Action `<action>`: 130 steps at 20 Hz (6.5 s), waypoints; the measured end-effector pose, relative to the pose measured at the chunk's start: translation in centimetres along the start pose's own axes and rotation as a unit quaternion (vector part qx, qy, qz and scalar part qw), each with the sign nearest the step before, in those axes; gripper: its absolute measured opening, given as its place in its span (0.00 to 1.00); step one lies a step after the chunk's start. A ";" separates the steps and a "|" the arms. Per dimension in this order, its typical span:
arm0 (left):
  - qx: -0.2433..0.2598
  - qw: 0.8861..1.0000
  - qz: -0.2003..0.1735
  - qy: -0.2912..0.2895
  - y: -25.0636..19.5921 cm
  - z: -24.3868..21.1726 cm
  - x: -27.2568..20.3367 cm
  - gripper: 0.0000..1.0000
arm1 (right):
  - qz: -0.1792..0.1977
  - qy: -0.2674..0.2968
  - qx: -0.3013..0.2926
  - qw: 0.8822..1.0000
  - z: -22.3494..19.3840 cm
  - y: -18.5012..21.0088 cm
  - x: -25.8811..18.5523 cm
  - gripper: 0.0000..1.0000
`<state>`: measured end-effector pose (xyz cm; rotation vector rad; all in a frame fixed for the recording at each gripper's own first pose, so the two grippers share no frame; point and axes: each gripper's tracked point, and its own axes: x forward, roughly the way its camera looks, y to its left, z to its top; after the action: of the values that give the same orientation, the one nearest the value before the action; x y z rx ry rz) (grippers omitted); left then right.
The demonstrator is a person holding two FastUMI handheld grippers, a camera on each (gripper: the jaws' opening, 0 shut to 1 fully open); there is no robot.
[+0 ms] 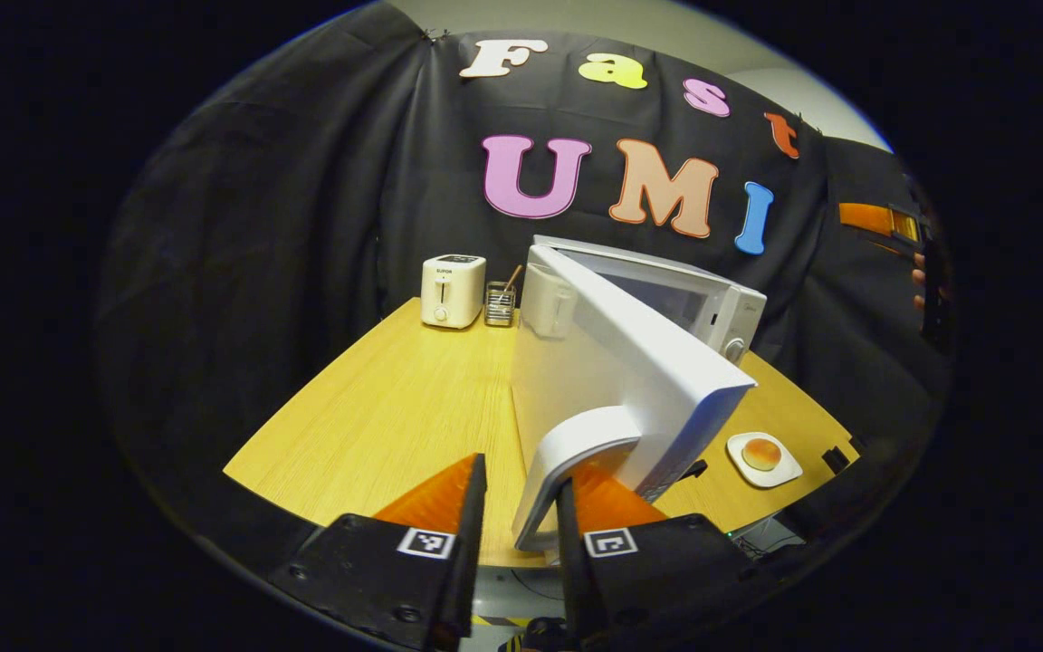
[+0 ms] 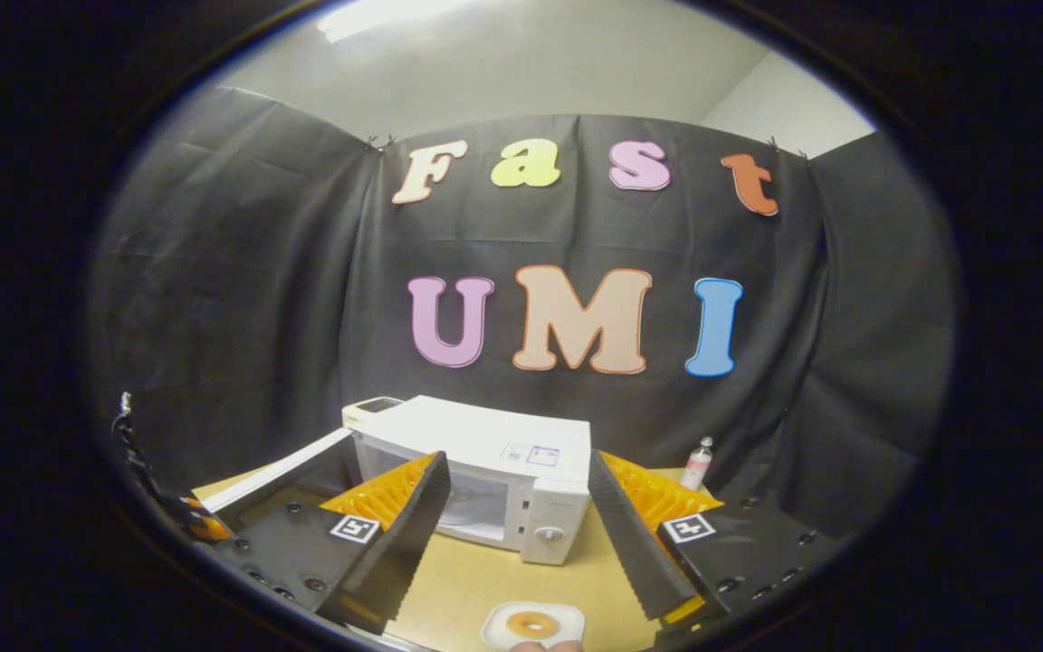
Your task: Open the microwave oven with the left hand, put the food in, and close the microwave oven.
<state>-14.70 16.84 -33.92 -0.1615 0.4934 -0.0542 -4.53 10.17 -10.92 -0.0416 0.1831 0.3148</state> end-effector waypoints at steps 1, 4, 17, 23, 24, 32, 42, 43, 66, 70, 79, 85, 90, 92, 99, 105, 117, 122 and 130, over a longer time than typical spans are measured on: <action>-0.004 1.000 0.008 0.002 0.7 -0.1 -0.4 0.56 | -0.004 0.002 -0.003 1.000 -0.4 -0.1 0.0 0.97; -0.021 1.000 0.018 -0.003 1.4 0.0 -2.2 0.80 | -0.011 0.012 -0.007 1.000 -1.5 -0.4 0.0 0.97; 0.083 0.980 0.098 -0.150 2.4 15.8 -11.9 0.82 | -0.019 0.091 0.042 0.995 -11.9 -0.9 0.2 0.97; 0.075 0.972 0.093 -0.202 -0.1 19.7 -11.5 0.95 | -0.062 0.158 0.045 0.984 -21.1 -3.0 0.3 0.98; 0.069 0.972 0.090 -0.206 -0.5 19.9 -11.4 0.95 | -0.063 0.169 0.037 0.983 -22.5 -2.9 0.5 0.97; 0.024 0.973 0.080 -0.214 -1.7 20.3 -11.7 0.95 | -0.054 0.284 0.020 0.957 -33.9 -2.2 0.6 0.98; 0.008 0.971 0.082 -0.223 -1.6 20.8 -11.4 0.96 | -0.073 0.356 0.036 0.931 -40.1 -2.5 0.4 0.98; 0.009 0.971 0.082 -0.224 -1.5 20.9 -11.5 0.95 | -0.079 0.363 0.051 0.927 -40.6 -2.6 0.4 0.98; 0.017 0.974 0.090 -0.210 -0.1 20.9 -10.0 0.95 | -0.085 0.317 0.451 0.830 -32.7 6.0 8.1 0.82; 0.011 0.975 0.096 -0.198 0.4 20.5 -10.1 0.96 | -0.061 0.294 0.556 0.775 -29.8 10.1 11.8 0.82; 0.022 0.975 0.141 -0.173 3.0 19.2 -11.3 0.95 | -0.082 0.261 0.632 0.725 -29.2 14.4 19.5 0.82; 0.007 0.974 0.159 -0.163 4.6 17.9 -11.9 0.95 | -0.141 0.226 0.649 0.712 -30.5 13.6 24.2 0.82; -0.002 0.969 0.188 -0.160 6.4 17.2 -12.8 0.95 | -0.173 0.214 0.648 0.710 -31.8 13.1 26.8 0.82; -0.003 0.967 0.197 -0.159 6.9 17.2 -13.1 0.93 | -0.185 0.206 0.643 0.714 -31.7 13.0 27.3 0.87; -0.004 0.968 0.197 -0.157 7.2 16.9 -13.1 0.93 | -0.185 0.208 0.630 0.725 -31.8 13.4 27.1 0.88; 0.000 0.968 0.195 -0.158 7.3 16.6 -13.2 0.93 | -0.171 0.189 0.629 0.735 -30.9 13.6 27.8 0.88; 0.000 0.968 0.193 -0.158 7.7 16.4 -13.2 0.93 | -0.171 0.200 0.609 0.748 -31.0 13.0 27.4 0.87; -0.010 0.973 0.174 -0.154 7.3 15.7 -11.8 0.95 | -0.147 0.212 0.581 0.772 -30.3 13.1 25.0 0.88; -0.012 0.979 0.142 -0.148 7.2 14.2 -9.4 0.96 | -0.074 0.202 0.511 0.832 -26.4 10.9 18.1 0.88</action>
<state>-16.16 26.79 -18.40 -0.1179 0.2166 0.2520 4.44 24.19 -40.31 0.9518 0.7509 0.0137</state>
